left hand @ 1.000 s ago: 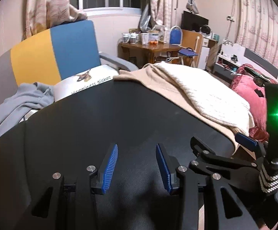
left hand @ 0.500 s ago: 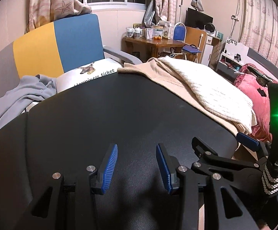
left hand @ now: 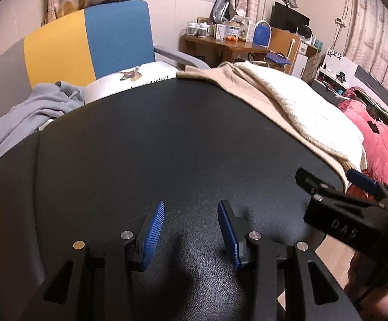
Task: Fold clothes
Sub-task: 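Move both open grippers toward the cream sweater on the black chair seat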
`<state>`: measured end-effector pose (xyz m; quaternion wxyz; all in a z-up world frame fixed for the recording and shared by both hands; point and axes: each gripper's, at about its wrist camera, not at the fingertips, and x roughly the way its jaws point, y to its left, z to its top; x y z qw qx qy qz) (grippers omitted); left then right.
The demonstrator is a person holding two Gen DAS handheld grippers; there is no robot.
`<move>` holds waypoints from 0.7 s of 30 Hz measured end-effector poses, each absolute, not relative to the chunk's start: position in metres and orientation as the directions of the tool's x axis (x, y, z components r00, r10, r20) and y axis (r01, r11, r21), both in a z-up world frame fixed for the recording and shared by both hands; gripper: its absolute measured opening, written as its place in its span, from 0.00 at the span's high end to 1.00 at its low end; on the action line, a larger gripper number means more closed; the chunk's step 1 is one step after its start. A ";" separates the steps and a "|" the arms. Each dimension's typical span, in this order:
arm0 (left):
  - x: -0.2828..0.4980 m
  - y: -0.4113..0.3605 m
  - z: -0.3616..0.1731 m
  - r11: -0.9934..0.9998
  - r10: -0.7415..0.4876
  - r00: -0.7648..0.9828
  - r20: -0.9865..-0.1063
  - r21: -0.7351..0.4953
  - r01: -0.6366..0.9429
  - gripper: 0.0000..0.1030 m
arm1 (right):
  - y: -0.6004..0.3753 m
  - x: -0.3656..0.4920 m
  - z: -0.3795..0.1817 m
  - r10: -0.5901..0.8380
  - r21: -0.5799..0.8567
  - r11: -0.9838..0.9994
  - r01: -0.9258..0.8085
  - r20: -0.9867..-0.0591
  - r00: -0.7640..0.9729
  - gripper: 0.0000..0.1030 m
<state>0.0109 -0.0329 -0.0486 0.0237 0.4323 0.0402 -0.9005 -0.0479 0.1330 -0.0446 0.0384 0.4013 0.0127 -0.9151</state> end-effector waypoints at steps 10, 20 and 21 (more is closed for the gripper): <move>0.009 -0.037 -0.080 -0.996 -0.041 -0.569 -0.821 -0.012 0.090 0.59 | 0.168 -0.074 -0.078 -0.159 0.123 -0.987 0.101 -0.777 -0.609 0.30; 0.005 -0.057 -0.111 -0.991 -0.047 -0.483 -0.874 -0.022 0.135 0.59 | 0.213 -0.142 -0.068 -0.084 0.048 -0.996 0.073 -0.748 -0.658 0.06; 0.005 -0.059 -0.114 -0.990 -0.041 -0.477 -0.878 -0.030 0.141 0.59 | 0.217 -0.152 -0.067 -0.070 0.034 -0.997 0.067 -0.746 -0.662 0.06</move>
